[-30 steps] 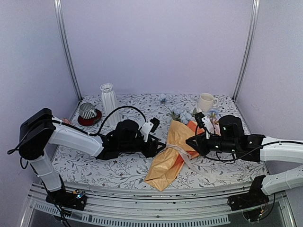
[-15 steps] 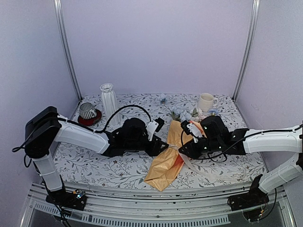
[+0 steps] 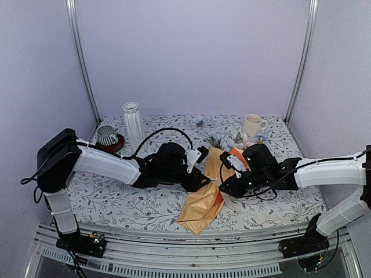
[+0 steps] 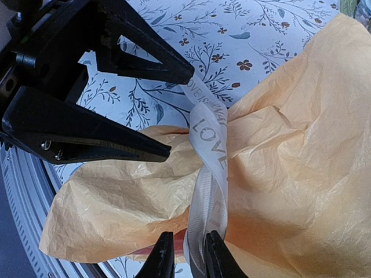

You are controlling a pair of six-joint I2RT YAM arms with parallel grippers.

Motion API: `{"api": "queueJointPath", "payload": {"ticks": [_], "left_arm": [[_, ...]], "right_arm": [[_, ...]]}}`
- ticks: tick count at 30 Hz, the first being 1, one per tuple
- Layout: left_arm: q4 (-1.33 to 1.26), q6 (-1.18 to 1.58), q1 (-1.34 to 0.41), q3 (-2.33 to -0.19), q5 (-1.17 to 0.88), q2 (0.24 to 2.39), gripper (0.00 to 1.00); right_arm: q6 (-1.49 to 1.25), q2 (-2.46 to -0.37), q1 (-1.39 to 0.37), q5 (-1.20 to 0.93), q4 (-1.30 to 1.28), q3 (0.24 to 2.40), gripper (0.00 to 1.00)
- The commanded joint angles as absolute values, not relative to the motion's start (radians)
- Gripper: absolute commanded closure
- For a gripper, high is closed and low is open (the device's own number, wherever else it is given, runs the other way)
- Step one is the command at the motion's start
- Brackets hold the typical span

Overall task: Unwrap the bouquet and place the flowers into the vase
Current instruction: Untie the half-tied ribbon from the folded wrapping paper.

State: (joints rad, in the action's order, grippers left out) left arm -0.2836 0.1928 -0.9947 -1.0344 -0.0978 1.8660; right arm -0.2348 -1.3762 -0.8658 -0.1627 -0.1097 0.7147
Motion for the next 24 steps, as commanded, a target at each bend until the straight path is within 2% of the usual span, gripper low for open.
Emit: {"api": "queueJointPath", "payload": {"ticks": [1, 7, 14, 19, 20, 24], "left_arm": [[-0.220, 0.147, -1.002, -1.079, -0.105, 1.900, 0.42], [-0.174, 0.142, -1.003, -1.120, -0.104, 1.930, 0.40], [-0.182, 0.152, -1.003, -1.111, -0.100, 1.940, 0.33], [-0.186, 0.158, -1.003, -1.112, -0.097, 1.948, 0.37], [-0.188, 0.158, -1.002, -1.111, -0.098, 1.947, 0.37], [-0.190, 0.161, -1.003, -1.108, -0.090, 1.941, 0.39]], "right_arm": [[-0.232, -1.388, -0.870, -0.144, -0.127, 0.730, 0.79], [-0.234, -1.390, -0.870, -0.140, -0.121, 0.725, 0.79], [-0.235, -1.400, -0.870, -0.115, -0.132, 0.719, 0.77], [-0.237, -1.406, -0.870, -0.113, -0.129, 0.717, 0.78], [-0.238, -1.408, -0.870, -0.113, -0.129, 0.717, 0.80], [-0.238, -1.388, -0.870, -0.107, -0.126, 0.713, 0.96]]}}
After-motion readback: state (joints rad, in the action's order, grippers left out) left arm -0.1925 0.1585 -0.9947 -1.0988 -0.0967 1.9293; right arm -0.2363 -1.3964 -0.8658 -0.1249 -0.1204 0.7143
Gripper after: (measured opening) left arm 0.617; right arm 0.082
